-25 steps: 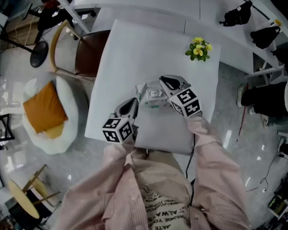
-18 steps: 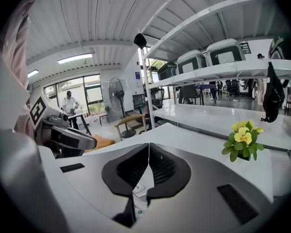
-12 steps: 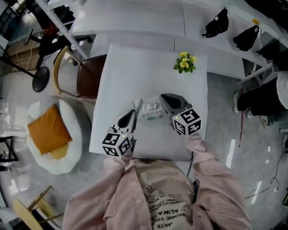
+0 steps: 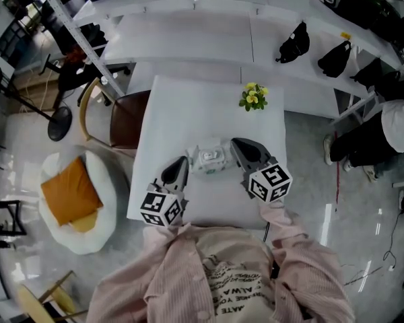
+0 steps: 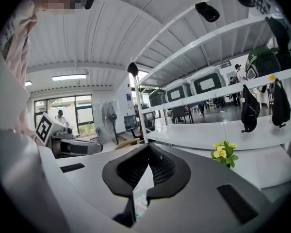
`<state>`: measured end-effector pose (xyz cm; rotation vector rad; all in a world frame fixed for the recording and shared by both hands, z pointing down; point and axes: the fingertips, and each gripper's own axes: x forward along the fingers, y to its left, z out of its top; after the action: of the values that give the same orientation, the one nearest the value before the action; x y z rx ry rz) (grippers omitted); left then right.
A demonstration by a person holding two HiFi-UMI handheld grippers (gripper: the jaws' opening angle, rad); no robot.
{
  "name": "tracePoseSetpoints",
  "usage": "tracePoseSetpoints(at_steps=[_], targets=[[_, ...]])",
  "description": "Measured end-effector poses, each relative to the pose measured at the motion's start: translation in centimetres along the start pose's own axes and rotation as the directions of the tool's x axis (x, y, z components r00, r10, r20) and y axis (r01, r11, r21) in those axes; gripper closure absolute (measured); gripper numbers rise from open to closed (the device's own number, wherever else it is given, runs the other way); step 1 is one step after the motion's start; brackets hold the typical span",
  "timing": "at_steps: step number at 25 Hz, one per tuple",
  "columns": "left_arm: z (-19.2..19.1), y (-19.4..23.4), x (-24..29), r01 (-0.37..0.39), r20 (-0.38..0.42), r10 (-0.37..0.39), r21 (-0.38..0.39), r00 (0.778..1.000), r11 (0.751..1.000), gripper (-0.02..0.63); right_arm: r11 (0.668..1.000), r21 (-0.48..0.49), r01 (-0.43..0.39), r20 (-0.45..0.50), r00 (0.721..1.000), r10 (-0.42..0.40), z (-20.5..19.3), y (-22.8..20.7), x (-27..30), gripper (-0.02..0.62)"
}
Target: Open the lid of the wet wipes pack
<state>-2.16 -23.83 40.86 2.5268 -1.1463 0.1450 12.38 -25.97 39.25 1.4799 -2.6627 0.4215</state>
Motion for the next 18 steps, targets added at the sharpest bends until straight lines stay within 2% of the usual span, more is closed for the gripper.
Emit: tracePoseSetpoints(at_steps=[6,18], targets=[[2.4,-0.1,-1.3,-0.023,0.058,0.021,0.030,0.998,0.999,0.606,0.997,0.035,0.063,0.102,0.993,-0.066,2.7,-0.4,-2.2,0.595],[6.1,1.2,-3.2,-0.087,0.156,0.078,0.054,0.985,0.995,0.606,0.992,0.007,0.127,0.187,0.974,-0.126,5.8,-1.1,-4.8,0.595]])
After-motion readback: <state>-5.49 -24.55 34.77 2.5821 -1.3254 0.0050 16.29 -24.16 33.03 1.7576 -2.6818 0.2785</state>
